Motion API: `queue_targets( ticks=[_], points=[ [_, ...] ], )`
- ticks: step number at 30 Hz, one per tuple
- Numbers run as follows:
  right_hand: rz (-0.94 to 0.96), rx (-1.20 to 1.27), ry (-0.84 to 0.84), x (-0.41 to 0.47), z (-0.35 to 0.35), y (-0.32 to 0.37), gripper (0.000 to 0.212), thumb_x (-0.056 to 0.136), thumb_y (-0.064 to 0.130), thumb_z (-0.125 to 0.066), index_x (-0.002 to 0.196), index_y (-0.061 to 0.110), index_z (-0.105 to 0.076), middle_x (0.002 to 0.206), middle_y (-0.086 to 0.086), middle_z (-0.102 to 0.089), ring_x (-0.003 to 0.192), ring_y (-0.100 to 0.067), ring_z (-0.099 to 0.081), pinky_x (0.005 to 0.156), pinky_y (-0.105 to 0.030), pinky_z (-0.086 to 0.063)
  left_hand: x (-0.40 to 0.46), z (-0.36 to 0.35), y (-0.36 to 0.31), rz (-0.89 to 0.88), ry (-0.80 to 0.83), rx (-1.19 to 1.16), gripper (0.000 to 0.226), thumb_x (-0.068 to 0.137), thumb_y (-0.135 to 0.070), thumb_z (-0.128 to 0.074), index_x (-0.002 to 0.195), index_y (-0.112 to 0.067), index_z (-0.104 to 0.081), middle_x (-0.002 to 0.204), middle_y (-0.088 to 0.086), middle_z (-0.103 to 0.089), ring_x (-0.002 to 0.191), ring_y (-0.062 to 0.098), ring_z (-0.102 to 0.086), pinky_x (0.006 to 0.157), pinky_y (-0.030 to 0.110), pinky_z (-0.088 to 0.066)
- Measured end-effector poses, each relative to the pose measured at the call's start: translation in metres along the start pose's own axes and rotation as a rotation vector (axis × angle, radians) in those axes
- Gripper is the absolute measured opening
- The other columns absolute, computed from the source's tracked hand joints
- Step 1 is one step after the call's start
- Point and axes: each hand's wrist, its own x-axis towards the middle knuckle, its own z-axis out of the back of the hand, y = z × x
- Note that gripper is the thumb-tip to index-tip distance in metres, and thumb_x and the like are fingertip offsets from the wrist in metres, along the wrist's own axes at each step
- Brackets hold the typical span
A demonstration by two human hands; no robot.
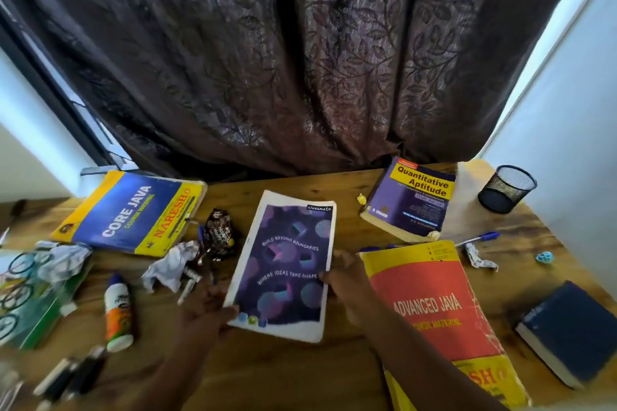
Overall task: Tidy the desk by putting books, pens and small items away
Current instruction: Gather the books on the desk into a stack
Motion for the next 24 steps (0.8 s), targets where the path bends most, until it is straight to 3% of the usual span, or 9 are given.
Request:
queue_targets(
  ticks=[3, 4, 6, 9, 12, 14, 18, 20, 24],
  points=[
    [0.006, -0.182, 0.096, -0.009, 0.009, -0.008, 0.035, 0.091, 0.000, -0.064, 0.115, 0.025, -0.061, 0.113, -0.003, -0.071, 0.102, -0.021, -0.069, 0.076, -0.042, -0.064, -0.005, 0.013, 0.027, 0.097, 0.134, 0.154, 0.076, 0.038, 0.007, -0.082, 0.111, 0.009, -0.060, 0.102, 0.031, -0.072, 0.086, 0.040, -0.068, 0.059, 0.037, -0.059],
    [0.004, -0.226, 0.125, -0.011, 0.012, -0.012, 0.037, 0.091, 0.000, -0.064, 0.119, 0.025, -0.060, 0.115, -0.003, -0.070, 0.101, -0.020, -0.069, 0.072, -0.037, -0.064, -0.008, 0.013, 0.031, 0.109, 0.143, 0.204, 0.078, 0.037, 0.007, -0.081, 0.113, 0.007, -0.060, 0.103, 0.030, -0.072, 0.086, 0.038, -0.069, 0.054, 0.035, -0.059],
    [-0.003, -0.294, 0.160, -0.014, 0.018, -0.018, 0.039, 0.093, 0.001, -0.064, 0.125, 0.024, -0.058, 0.114, -0.003, -0.069, 0.098, -0.018, -0.070, 0.063, -0.027, -0.061, -0.014, 0.010, 0.038, 0.097, 0.144, 0.300, 0.056, 0.058, 0.001, -0.090, 0.107, -0.004, -0.064, 0.096, 0.020, -0.077, 0.078, 0.030, -0.073, 0.055, 0.038, -0.062],
    [0.018, -0.446, 0.180, -0.016, 0.025, -0.028, 0.035, 0.092, 0.007, -0.069, 0.121, 0.024, -0.060, 0.111, 0.000, -0.070, 0.095, -0.016, -0.071, 0.071, -0.032, -0.064, -0.023, 0.005, 0.043, 0.037, 0.120, 0.468, 0.013, 0.090, -0.015, -0.078, 0.095, -0.006, -0.070, 0.079, 0.006, -0.079, 0.066, 0.022, -0.076, 0.051, 0.039, -0.061],
    [0.066, -0.651, 0.192, -0.018, 0.030, -0.033, 0.026, 0.088, 0.013, -0.073, 0.101, 0.032, -0.060, 0.098, 0.006, -0.070, 0.090, -0.013, -0.070, 0.079, -0.036, -0.064, -0.027, 0.002, 0.039, -0.014, 0.119, 0.643, 0.026, 0.092, -0.030, -0.076, 0.082, -0.006, -0.073, 0.072, 0.004, -0.077, 0.060, 0.021, -0.074, 0.046, 0.027, -0.055],
    [0.094, -0.779, 0.176, -0.018, 0.033, -0.036, 0.020, 0.087, 0.023, -0.074, 0.099, 0.031, -0.061, 0.092, 0.008, -0.070, 0.083, -0.011, -0.070, 0.074, -0.034, -0.063, -0.027, 0.000, 0.038, 0.024, 0.132, 0.711, 0.030, 0.093, -0.033, -0.075, 0.081, -0.006, -0.071, 0.068, 0.004, -0.076, 0.059, 0.023, -0.074, 0.050, 0.029, -0.059],
    [0.191, -0.977, 0.145, -0.019, 0.037, -0.037, 0.020, 0.091, 0.037, -0.073, 0.105, 0.028, -0.062, 0.099, 0.010, -0.070, 0.077, 0.000, -0.061, 0.061, -0.013, -0.048, -0.025, -0.005, 0.040, 0.039, 0.080, 0.756, 0.036, 0.091, -0.034, -0.078, 0.082, 0.000, -0.068, 0.063, 0.008, -0.074, 0.051, 0.024, -0.070, 0.049, 0.030, -0.056],
    [0.255, -1.066, 0.112, -0.020, 0.036, -0.036, 0.033, 0.092, 0.040, -0.071, 0.120, 0.025, -0.059, 0.113, 0.006, -0.071, 0.088, -0.005, -0.064, 0.065, -0.013, -0.042, -0.024, -0.005, 0.043, 0.010, 0.057, 0.810, 0.035, 0.089, -0.035, -0.080, 0.079, -0.003, -0.068, 0.063, 0.006, -0.073, 0.047, 0.015, -0.066, 0.047, 0.025, -0.053],
    [0.357, -1.218, 0.034, -0.021, 0.026, -0.038, 0.075, 0.086, 0.041, -0.075, 0.145, 0.026, -0.030, 0.133, 0.000, -0.065, 0.115, -0.025, -0.067, 0.091, -0.037, -0.055, -0.020, -0.004, 0.043, -0.075, -0.013, 0.964, 0.030, 0.081, -0.042, -0.084, 0.072, -0.020, -0.067, 0.068, -0.002, -0.069, 0.062, 0.008, -0.065, 0.051, 0.017, -0.046]
  ],
)
